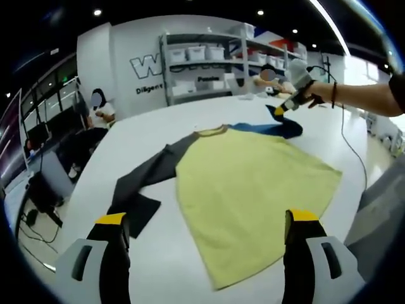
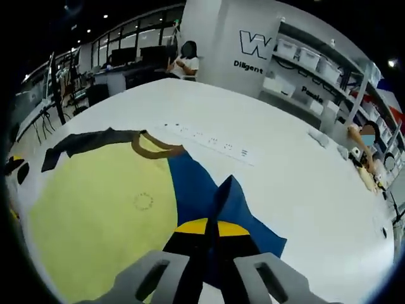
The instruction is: Fold the garment on the visible template until the final outline fits inside the template.
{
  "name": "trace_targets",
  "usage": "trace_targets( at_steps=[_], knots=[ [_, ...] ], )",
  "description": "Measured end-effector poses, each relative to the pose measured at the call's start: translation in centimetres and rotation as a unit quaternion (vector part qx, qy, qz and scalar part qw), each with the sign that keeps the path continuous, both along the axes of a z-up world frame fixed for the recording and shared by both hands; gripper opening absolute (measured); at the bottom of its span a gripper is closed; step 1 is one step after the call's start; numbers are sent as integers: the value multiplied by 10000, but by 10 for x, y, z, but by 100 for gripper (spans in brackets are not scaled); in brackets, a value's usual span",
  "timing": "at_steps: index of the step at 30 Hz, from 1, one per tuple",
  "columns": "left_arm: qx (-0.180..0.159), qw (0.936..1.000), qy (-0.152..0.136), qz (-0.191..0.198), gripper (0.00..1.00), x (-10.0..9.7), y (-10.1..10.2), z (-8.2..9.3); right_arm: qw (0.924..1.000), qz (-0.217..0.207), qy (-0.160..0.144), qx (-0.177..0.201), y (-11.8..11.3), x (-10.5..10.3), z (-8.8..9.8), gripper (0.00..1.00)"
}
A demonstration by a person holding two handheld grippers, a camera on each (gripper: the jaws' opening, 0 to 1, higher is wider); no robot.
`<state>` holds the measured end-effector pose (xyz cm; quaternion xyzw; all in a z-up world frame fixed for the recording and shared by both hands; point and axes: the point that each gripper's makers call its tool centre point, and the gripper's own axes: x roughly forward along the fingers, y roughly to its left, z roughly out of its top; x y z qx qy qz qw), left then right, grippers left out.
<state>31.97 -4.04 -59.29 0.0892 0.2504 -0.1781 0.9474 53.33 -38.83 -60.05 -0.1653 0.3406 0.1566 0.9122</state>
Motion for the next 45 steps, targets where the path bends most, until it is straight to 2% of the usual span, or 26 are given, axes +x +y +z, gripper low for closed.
trace_targets(
  at_steps=[6,12,25,35,45],
  knots=[
    [15,10000,-11,-22,99,0,-1,1,9999,27,-72,-107,13,5,3,0],
    [-260,9996,75,-24,99,-2,-3,0,9998,158,-87,4,37,7,5,0],
    [37,10000,-14,-52,99,-2,-1,1,9988,457,-15,178,79,5,7,0],
    [55,9999,-45,-79,99,-2,-2,2,9969,724,6,310,119,5,9,0],
    [51,10000,-49,-54,99,-1,0,3,9948,969,46,318,147,0,10,0]
  ],
)
